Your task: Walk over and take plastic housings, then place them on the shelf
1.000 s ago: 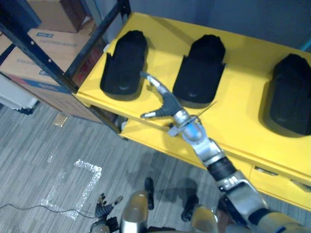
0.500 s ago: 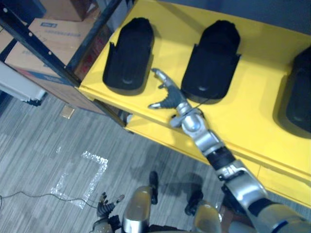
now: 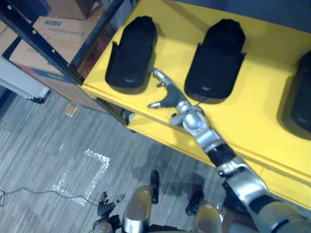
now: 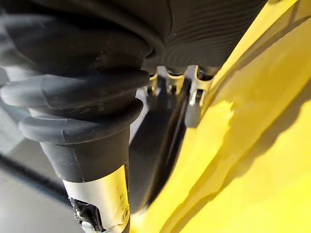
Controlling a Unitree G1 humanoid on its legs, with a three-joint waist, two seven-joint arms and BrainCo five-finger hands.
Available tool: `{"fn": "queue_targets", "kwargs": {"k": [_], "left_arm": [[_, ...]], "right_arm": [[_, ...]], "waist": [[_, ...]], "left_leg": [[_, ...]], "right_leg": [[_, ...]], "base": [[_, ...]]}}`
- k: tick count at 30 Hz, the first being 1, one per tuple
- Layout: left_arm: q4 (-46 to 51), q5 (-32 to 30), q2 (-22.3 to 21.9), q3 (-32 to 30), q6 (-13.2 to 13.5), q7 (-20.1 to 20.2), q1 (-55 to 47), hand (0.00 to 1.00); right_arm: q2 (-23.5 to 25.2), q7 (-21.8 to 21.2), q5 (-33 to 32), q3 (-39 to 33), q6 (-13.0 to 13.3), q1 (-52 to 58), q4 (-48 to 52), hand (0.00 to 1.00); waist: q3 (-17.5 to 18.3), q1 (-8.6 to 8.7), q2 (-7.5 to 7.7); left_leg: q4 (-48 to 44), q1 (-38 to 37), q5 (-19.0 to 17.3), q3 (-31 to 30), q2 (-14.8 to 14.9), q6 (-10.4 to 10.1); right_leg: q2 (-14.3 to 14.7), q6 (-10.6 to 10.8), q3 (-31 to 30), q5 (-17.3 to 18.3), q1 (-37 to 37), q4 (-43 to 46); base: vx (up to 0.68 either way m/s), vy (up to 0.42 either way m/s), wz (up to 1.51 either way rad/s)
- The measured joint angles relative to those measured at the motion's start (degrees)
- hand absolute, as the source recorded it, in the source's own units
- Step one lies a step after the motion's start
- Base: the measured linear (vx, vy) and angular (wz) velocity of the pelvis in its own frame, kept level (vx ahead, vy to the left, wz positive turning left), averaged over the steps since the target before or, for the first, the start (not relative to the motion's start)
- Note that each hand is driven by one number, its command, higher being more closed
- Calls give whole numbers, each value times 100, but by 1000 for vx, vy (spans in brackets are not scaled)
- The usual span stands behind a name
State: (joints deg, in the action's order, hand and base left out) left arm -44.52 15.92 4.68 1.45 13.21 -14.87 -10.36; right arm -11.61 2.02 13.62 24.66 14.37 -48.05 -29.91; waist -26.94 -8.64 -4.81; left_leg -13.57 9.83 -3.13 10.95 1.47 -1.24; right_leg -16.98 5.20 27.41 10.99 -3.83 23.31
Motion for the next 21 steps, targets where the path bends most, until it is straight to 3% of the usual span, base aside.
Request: {"fn": "queue_targets", "kwargs": {"k": [6,12,17,21], "left_arm": [[9,-1,107,189,-3,-3,25,0],[10,-1,114,204,-1,-7,30,0],[9,-1,115,206,3,-11,30,0],[10,-2,114,210,9,-13,30,0]], "right_arm": [[86,-358,-59,425,43,84,206,0],[318,-444,-47,567,-27,196,245,0],[432,-384,32,584,-126,196,266,0],[548,-22,298,583,-322,195,263,0]], "waist": [[0,-5,0],[1,-17,2],[1,-20,2],[1,-30,2]], "left_leg": [[-3,-7,24,-88,6,-24],[4,-34,24,-69,18,-25],[9,-36,32,-57,53,-38],[24,-37,55,-68,81,-71]], "right_leg": [[26,1,93,-3,83,-57],[46,14,75,-26,108,-91],[91,2,60,-54,111,-132],[123,-1,68,-56,112,-143]], "base": [[5,-15,6],[-2,-1,-1],[-3,-2,-1],[0,0,0]]}}
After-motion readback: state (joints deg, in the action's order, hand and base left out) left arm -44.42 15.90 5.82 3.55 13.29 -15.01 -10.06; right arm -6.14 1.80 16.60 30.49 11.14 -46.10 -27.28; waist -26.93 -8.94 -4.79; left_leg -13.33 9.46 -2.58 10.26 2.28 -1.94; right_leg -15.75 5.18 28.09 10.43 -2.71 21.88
